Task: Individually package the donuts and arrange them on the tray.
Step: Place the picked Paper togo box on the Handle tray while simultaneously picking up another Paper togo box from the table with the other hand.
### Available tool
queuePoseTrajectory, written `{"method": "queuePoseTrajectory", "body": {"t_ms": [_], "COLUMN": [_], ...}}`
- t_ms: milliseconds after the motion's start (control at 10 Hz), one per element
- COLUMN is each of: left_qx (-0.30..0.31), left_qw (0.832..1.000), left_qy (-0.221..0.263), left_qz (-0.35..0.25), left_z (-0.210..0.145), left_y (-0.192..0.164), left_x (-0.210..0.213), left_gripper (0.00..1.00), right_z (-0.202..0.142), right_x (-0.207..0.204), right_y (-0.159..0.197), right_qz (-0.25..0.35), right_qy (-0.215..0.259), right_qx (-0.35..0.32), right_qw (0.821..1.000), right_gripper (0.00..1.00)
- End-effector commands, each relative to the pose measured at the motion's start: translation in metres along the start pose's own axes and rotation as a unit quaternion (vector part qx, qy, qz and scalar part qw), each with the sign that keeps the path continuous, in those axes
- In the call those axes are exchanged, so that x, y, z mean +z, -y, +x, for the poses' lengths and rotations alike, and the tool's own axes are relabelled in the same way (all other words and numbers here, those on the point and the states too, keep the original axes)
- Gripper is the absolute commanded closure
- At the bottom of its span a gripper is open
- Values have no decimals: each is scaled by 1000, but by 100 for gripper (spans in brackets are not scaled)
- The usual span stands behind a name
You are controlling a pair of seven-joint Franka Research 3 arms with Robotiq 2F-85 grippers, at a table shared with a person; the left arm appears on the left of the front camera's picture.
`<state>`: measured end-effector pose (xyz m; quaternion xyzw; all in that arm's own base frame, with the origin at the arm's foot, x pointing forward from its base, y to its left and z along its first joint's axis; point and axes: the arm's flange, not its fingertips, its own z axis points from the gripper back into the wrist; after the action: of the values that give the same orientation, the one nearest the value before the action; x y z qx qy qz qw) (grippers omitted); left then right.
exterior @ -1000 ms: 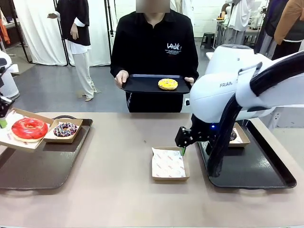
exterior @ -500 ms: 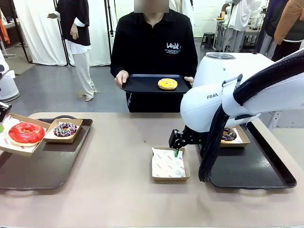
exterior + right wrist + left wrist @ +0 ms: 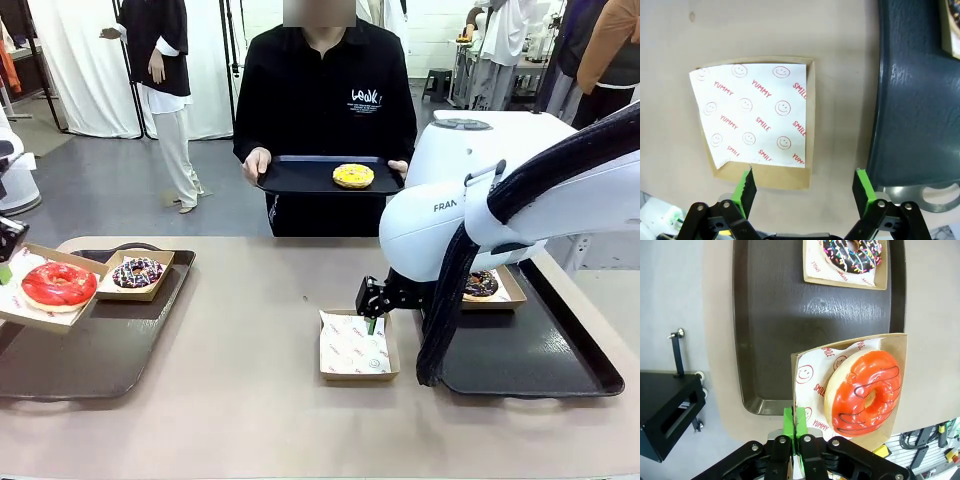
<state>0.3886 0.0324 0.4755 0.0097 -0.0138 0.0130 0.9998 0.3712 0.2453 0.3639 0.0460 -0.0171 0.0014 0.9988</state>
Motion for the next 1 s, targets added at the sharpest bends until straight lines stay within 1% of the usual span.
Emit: {"method": "queuePoseTrajectory", "body": {"t_ms": [0, 200, 400, 500, 900], "left_qx": [-2, 9, 10, 10, 13], "left_qw": [1000, 1000, 1000, 1000, 999], "left_qy": [-14, -6, -16, -28, -50], "left_qz": [-18, -12, -6, -5, -1], "left_z": [11, 14, 17, 20, 29], "left_y": [-7, -17, -21, -23, -24], "left_x": [-15, -30, -44, -54, -87], "left_gripper": [99, 99, 99, 99, 99], "right_z": [12, 15, 18, 21, 27], "right_x": [-24, -34, -41, -44, -46], "right_y": [-4, -7, -10, -12, -13], "right_qz": [1, 9, 10, 14, 13], "right_qy": [-4, 0, 13, 11, 8], "right_qx": [-44, -55, -46, -28, -25], "right_qw": [999, 998, 999, 999, 1000], "right_gripper": [0, 0, 0, 0, 0]}}
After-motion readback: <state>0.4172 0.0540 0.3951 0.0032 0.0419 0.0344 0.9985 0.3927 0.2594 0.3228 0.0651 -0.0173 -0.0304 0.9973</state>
